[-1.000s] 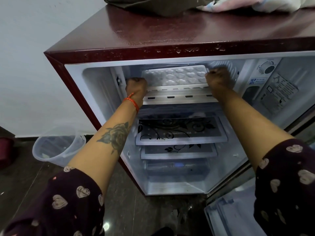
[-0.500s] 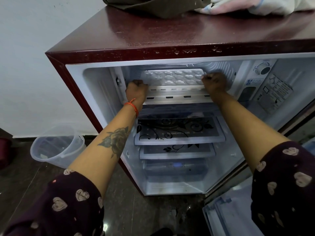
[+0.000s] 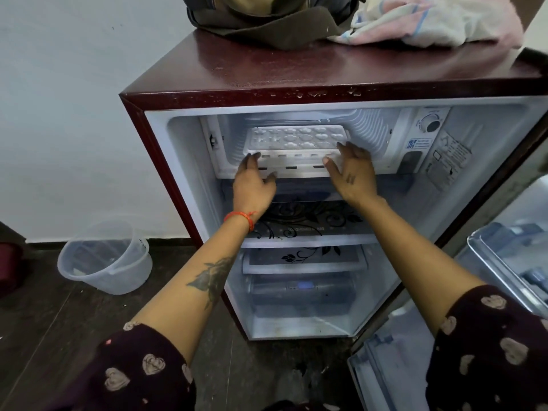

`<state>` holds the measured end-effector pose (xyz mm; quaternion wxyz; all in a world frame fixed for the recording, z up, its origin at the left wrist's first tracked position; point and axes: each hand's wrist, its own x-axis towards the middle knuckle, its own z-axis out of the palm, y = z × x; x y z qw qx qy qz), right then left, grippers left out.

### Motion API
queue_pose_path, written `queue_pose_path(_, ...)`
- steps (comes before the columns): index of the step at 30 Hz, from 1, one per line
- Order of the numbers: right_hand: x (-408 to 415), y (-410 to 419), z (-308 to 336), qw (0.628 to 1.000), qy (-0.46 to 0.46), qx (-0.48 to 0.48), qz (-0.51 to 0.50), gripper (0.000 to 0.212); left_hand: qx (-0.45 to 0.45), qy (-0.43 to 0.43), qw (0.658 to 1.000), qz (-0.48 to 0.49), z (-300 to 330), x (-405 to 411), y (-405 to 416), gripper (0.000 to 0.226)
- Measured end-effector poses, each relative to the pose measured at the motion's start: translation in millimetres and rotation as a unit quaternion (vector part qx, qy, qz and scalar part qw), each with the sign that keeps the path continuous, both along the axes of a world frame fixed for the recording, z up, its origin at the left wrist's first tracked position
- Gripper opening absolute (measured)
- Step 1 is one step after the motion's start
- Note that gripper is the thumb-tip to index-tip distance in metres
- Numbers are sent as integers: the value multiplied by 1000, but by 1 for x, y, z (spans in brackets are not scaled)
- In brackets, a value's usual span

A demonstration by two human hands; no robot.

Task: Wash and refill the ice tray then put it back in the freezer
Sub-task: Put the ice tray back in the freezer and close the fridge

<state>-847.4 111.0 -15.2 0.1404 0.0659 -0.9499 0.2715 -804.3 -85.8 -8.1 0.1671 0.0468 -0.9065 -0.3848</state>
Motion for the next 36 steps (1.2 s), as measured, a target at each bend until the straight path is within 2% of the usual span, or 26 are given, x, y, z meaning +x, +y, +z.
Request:
queue_pose_path(10,91,-9,-6,999,23,5,49,55,-62,-15,997,-42,-10,77,17,61)
queue_pose_path(15,134,-17,-25,998,20,9,54,60,-60,-43,996,-51,-24,117,22,63)
queue_pose_path(26,234,-47,-49,997,14,-44,57,59,15,-42,998,-53,-36,207,16,60)
queue_pose_path(32,301,-59,-53,997,-5,-65,39,73,60,-50,996,-50,-36,271,7,57)
queue_pose_path(36,347,-66,-59,996,-18,-82,33,68,85,-52,994,-47,-36,315,6,55)
